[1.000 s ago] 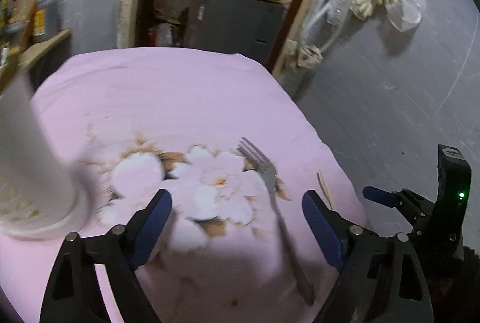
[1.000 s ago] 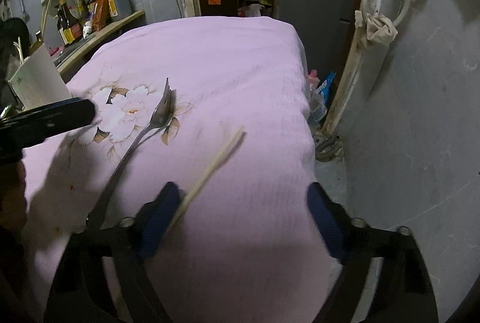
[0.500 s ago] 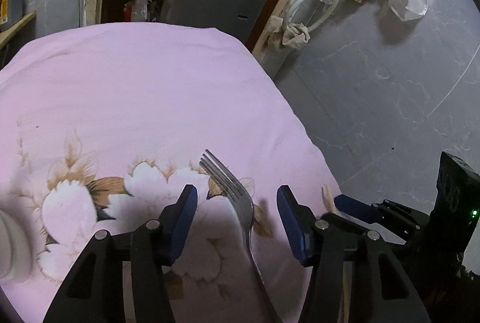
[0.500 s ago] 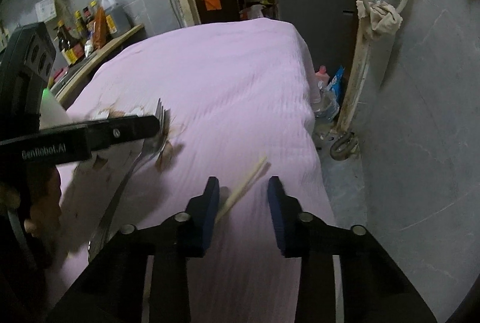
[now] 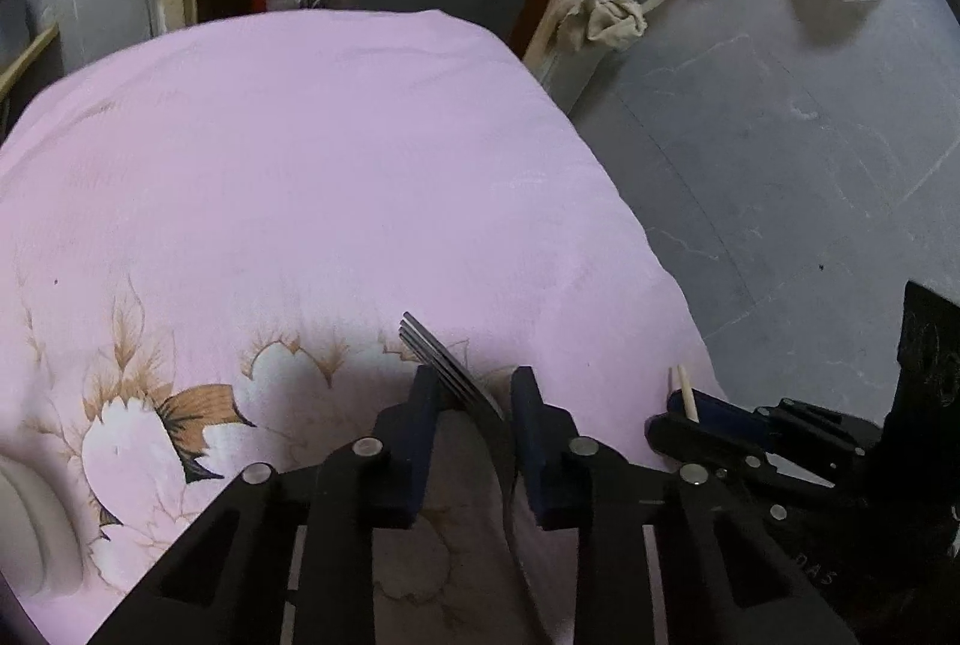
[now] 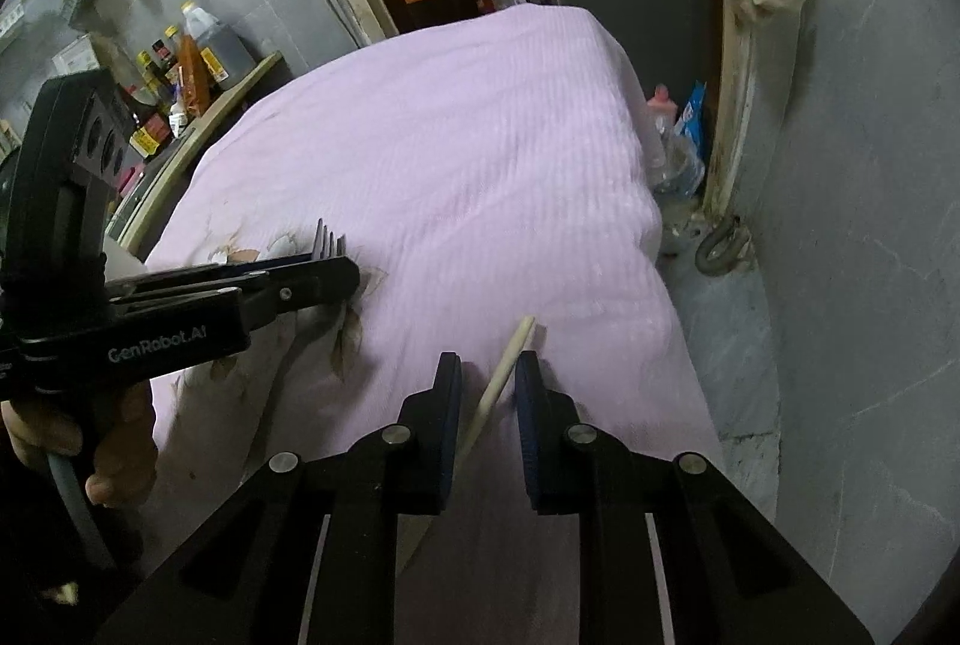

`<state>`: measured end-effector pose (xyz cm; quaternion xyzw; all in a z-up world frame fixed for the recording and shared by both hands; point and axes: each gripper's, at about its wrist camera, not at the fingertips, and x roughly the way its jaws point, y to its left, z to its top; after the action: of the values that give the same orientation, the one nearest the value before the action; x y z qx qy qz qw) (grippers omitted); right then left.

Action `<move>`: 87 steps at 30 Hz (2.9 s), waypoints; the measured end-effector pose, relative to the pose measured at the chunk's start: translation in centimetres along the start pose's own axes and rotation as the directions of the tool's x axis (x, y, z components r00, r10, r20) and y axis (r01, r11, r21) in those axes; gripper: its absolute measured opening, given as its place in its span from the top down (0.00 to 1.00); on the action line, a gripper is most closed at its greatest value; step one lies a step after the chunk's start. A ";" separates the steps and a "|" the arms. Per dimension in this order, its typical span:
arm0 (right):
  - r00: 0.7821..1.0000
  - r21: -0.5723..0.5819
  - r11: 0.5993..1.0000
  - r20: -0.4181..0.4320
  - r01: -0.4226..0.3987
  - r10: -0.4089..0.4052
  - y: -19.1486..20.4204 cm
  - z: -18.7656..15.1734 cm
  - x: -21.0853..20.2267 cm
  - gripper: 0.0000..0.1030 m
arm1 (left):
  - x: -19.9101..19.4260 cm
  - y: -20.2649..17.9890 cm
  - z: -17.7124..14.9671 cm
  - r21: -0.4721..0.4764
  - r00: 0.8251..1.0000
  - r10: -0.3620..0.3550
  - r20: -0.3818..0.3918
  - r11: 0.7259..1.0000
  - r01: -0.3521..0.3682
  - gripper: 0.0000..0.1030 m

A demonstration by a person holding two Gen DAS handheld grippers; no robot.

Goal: Organize utensils
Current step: 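Grasp the silver fork with the left tool while the right tool grasps the wooden chopstick, then lift the fork and chopstick and carry both over the white caddy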

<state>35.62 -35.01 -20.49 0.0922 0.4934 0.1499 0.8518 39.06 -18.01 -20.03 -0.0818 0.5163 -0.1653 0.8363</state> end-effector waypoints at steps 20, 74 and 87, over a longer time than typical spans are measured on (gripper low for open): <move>0.945 0.036 0.983 0.285 -0.178 0.160 2.7 0.6 -5.6 0.96 | -8.6 3.2 -4.9 -0.075 0.974 -0.137 0.183 0.985 0.152 0.96; 0.476 0.027 0.985 0.878 -0.173 0.060 29.3 4.6 -5.9 0.96 | -28.5 25.6 -3.8 -0.340 0.630 0.105 0.770 0.902 0.265 0.96; 0.447 -0.003 0.993 0.893 -0.121 0.057 30.0 3.4 -6.4 0.96 | -27.9 24.6 -4.3 -0.320 0.623 0.121 0.773 0.922 0.217 0.96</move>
<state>30.66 -9.16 -4.42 0.2084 -0.0264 0.1088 0.9716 28.48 15.08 -6.22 -0.3211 0.1214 -0.0319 0.9387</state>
